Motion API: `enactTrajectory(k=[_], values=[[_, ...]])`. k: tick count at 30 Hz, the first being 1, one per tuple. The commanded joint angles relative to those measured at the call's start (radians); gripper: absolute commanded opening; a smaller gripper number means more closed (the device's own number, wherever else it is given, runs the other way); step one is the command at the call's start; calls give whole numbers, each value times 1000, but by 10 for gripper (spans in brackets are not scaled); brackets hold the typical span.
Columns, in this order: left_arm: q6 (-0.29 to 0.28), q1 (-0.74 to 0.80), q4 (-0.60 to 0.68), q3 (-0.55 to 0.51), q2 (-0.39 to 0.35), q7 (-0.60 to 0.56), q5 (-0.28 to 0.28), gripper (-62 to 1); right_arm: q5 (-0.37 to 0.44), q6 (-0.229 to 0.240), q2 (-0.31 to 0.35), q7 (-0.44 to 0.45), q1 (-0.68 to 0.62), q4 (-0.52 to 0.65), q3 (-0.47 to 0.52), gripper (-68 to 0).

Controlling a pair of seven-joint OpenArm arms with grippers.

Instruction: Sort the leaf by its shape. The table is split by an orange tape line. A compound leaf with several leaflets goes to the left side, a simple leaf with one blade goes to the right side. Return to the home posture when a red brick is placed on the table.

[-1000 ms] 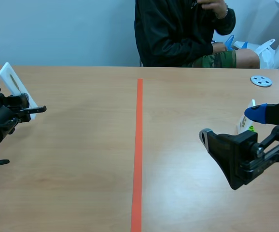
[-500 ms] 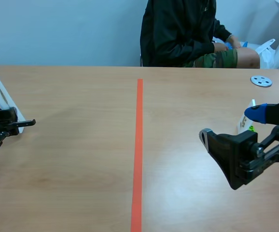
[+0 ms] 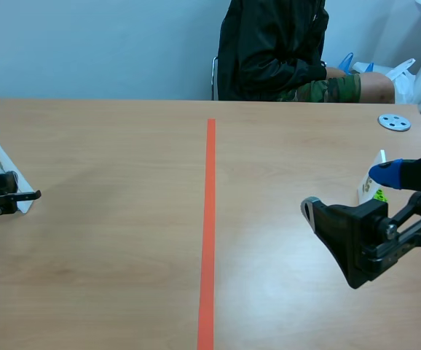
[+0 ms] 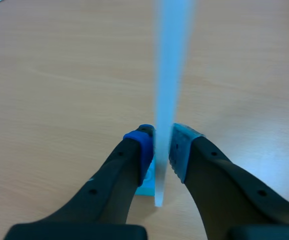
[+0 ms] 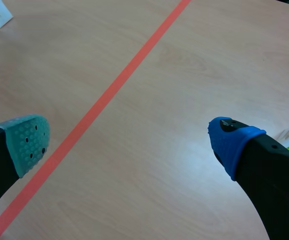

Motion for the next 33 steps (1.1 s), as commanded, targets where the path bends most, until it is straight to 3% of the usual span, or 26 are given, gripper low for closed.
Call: enactTrajectory(k=[1,4,10,16,19,21,26,30,33], values=[[2,-17,16,-1,-18,-14,-6,-437,7,0,8,15,14,2,8,4],[-6,-16,16,-1,-32,-14,-6,-350,7,0,8,14,14,2,8,4],[-92,-14,31,-2,-60,-14,-11,-208,11,0,8,15,14,2,8,4],[-93,20,140,-30,-107,-13,-65,-168,11,0,8,11,12,2,8,4],[-95,56,216,-52,-142,-13,-66,-114,11,0,8,14,13,2,8,4],[-116,86,267,-63,-169,4,-67,-112,11,0,8,15,14,2,8,4],[-226,200,426,-131,-222,33,-148,-101,11,0,8,15,14,2,8,4],[-370,307,584,-223,-240,51,-152,14,11,0,8,16,14,2,8,4],[-481,394,715,-269,-244,100,-152,14,11,0,8,16,14,2,8,4]])
